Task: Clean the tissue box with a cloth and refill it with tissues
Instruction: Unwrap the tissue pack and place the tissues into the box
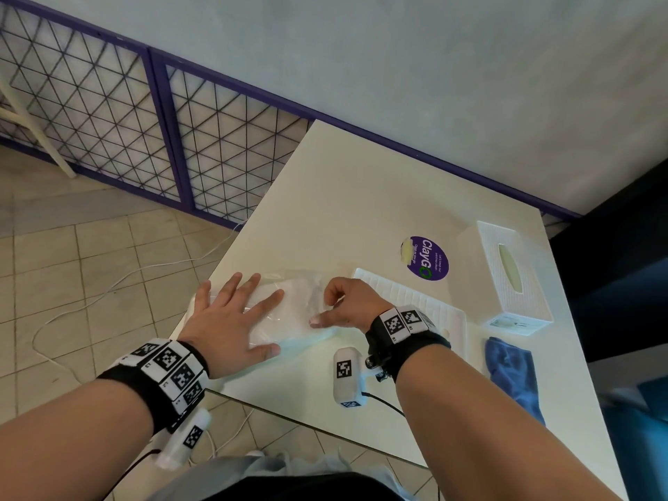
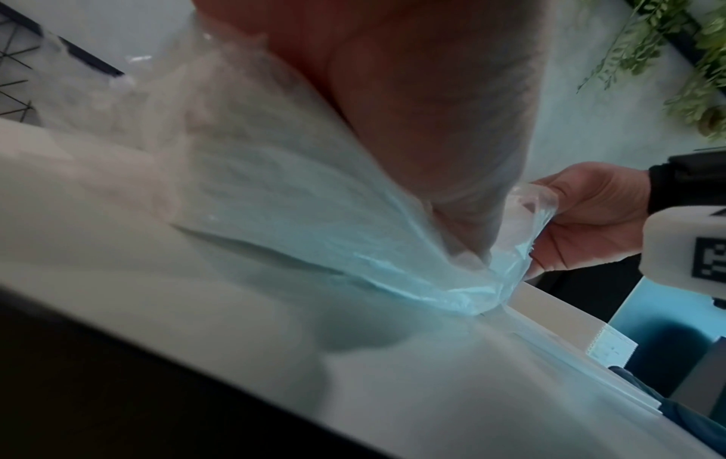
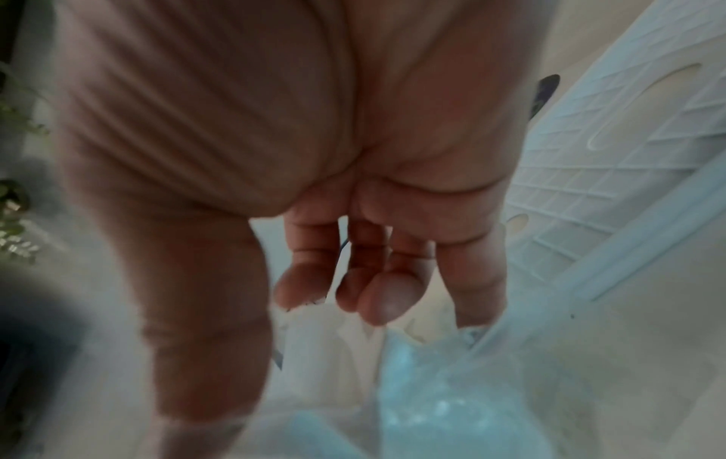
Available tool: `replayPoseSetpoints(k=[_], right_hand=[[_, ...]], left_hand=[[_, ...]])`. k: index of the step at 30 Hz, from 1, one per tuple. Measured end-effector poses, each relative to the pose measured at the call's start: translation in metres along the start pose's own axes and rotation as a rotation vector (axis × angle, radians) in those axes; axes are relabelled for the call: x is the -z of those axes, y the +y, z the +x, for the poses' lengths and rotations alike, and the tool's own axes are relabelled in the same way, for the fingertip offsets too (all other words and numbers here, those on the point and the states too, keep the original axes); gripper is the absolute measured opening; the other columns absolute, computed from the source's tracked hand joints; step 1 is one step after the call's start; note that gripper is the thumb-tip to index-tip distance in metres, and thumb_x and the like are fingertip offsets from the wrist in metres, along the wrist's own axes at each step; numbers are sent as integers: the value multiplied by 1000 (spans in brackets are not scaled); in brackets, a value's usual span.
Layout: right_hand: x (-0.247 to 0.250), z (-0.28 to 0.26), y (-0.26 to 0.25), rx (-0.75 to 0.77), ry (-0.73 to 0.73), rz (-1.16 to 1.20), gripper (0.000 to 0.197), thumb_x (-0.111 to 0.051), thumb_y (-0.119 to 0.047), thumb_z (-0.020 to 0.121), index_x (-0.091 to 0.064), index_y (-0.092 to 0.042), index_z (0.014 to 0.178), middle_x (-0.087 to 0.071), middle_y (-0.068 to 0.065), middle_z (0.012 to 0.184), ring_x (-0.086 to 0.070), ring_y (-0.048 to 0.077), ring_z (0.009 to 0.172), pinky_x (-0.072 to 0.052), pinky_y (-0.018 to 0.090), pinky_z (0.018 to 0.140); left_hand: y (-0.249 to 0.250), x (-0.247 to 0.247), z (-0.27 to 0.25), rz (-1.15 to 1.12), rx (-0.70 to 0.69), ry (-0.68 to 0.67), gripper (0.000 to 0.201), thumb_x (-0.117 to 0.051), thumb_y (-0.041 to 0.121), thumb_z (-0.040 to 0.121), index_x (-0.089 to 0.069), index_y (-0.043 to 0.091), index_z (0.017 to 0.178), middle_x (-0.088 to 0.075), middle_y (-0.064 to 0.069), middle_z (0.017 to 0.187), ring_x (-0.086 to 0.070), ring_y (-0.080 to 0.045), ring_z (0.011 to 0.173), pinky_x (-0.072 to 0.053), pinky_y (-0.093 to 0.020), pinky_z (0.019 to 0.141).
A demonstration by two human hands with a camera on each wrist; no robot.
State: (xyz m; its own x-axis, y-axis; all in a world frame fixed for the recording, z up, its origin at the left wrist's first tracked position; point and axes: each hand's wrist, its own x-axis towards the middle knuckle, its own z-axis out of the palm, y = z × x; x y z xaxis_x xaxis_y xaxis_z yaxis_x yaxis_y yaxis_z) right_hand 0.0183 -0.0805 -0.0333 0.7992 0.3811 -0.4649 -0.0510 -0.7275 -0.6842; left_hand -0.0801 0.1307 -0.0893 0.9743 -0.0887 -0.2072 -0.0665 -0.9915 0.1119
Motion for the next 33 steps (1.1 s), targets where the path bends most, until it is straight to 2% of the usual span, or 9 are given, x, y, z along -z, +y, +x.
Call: replayPoseSetpoints(k=[3,7,9,12,16,19,23,28,33], right_hand=[[-6,3,-2,-43,88,6,42,-85,-30,61,-46,-20,74,-53,-2,75,-50,16,66,-44,29,64],[-10,7,-2,-144,232,-31,24,-65,-17,74,-47,-20,90,-63,5,85,-58,20,74,-42,24,58],[-10,7,-2,-152,206,-67,22,-62,-10,74,-48,-20,88,-63,5,88,-60,22,79,-43,23,58],[-6,7,-4,-110,137,-95,24,-60,1,74,-53,-22,78,-60,0,88,-58,18,82,-50,26,69],[5,2,-6,-147,66,-7,27,-57,6,78,-62,-21,77,-56,-7,76,-52,11,71,-45,21,64],[6,-4,-11,-230,21,131,5,-58,-15,86,-61,-19,86,-60,-2,84,-54,11,71,-45,23,67],[2,-6,-18,-223,5,118,36,-54,-45,89,-66,-11,89,-63,-2,87,-58,18,81,-44,34,84],[2,-1,-17,-43,175,-70,32,-68,-32,83,-51,-21,59,-61,-2,79,-57,17,78,-49,32,80],[-2,-1,-18,63,212,-102,17,-64,-27,86,-59,-15,75,-58,-7,73,-54,15,73,-42,22,64]], left_hand=[[2,0,0,4,-7,34,89,-22,87,71,14,49,144,14,-2,160,14,-27,146,9,-59,108],[2,1,-1,-14,-19,53,94,-25,87,69,5,45,148,9,-2,161,13,-26,146,9,-59,108],[3,2,-2,-8,-20,57,94,-24,87,69,3,44,148,8,-2,161,12,-25,146,10,-58,108],[4,6,-3,-15,-28,78,98,-26,86,70,-3,36,151,6,-2,161,13,-23,147,17,-54,107],[6,9,-1,-90,-147,146,98,-35,78,74,-17,20,151,-6,-5,161,3,-18,147,17,-38,112],[10,8,3,-114,-254,130,80,-41,70,78,-26,33,147,-18,-4,158,-4,-21,147,7,-40,115],[21,9,11,-11,-306,90,71,-37,69,81,-11,50,144,-8,-4,160,1,-28,147,6,-52,113],[24,8,22,80,-272,-30,73,-26,71,83,10,53,143,17,0,159,20,-26,145,11,-57,112],[21,6,22,26,-271,-3,72,-30,70,84,4,51,145,12,0,160,14,-25,146,7,-57,113]])
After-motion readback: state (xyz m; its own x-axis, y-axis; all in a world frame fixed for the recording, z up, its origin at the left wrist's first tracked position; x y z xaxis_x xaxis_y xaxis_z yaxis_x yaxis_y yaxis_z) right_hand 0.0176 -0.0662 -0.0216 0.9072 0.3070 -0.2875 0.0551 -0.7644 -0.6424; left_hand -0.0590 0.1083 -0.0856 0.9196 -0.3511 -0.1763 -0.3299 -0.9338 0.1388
